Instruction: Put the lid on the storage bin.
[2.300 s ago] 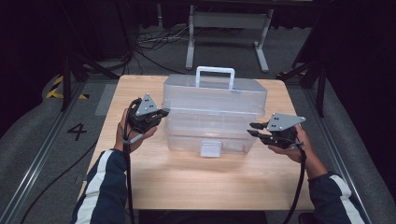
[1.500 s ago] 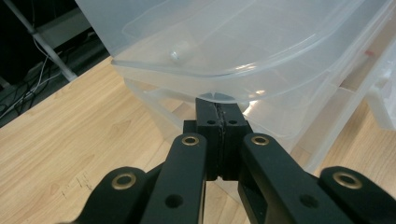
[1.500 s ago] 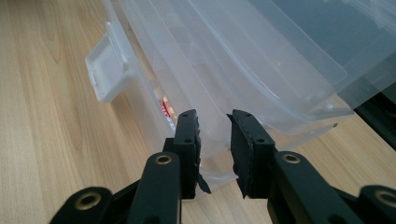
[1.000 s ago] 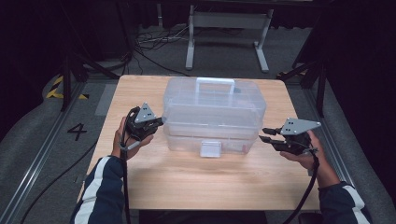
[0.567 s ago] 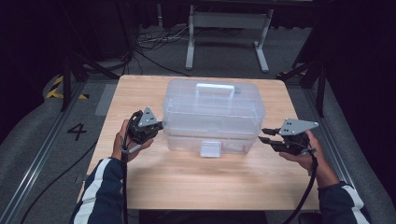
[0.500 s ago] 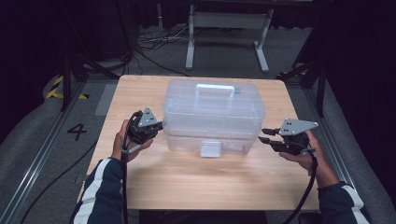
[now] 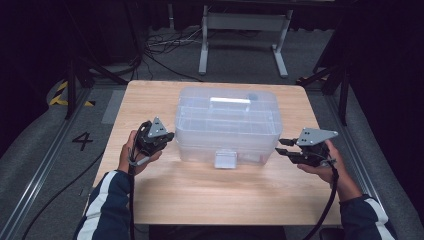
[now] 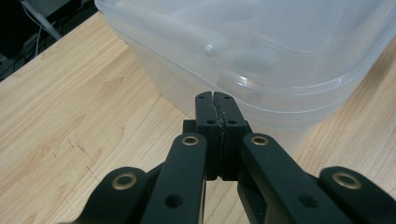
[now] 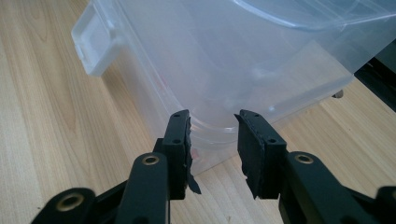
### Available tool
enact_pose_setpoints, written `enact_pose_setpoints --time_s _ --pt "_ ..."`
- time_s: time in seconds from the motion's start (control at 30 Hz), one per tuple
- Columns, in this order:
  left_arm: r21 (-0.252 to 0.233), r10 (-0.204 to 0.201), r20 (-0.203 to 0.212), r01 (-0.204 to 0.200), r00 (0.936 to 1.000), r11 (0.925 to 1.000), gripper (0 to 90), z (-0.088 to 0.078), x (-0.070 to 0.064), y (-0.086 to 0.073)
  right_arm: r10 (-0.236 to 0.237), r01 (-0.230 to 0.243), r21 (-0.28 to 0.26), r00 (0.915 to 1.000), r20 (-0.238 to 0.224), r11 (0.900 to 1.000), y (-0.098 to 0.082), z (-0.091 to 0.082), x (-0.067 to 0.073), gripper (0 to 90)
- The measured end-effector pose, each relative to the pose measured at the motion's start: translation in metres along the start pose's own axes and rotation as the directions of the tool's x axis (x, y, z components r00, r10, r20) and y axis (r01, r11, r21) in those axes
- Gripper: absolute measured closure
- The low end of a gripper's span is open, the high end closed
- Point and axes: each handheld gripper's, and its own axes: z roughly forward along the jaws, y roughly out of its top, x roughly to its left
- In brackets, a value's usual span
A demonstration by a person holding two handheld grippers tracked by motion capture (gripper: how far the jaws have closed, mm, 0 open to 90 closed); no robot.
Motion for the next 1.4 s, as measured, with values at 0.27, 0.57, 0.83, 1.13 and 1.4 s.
enact_pose_setpoints --time_s 0.27,0.57,0.83,1.13,1.4 --pt "-0.003 -0.005 0.001 0.005 1.0 1.0 89.9 0.001 0.001 -0.002 0.001 -0.001 0.027 0.9999 0.014 1.0 -0.003 0.007 0.0 64.4" --pt "0.0 0.003 -0.003 -0.003 1.0 1.0 87.5 -0.001 0.001 -0.003 -0.005 0.005 0.031 0.9998 0.017 1.0 -0.004 0.008 0.0 63.9" --pt "0.003 0.02 -0.002 -0.02 0.9998 0.9998 84.5 -0.007 0.0 -0.004 -0.021 0.02 0.041 0.9996 0.02 0.999 -0.002 0.004 0.002 62.9" --pt "0.028 0.048 -0.016 -0.047 0.9987 0.9985 81.7 -0.02 -0.003 -0.011 -0.048 0.046 0.066 0.9982 0.035 0.997 -0.001 -0.001 0.006 60.2" --pt "0.049 0.077 -0.023 -0.076 0.9968 0.9959 77.2 -0.031 -0.005 -0.026 -0.057 0.053 0.092 0.9976 0.04 0.994 -0.002 -0.002 0.008 57.3"
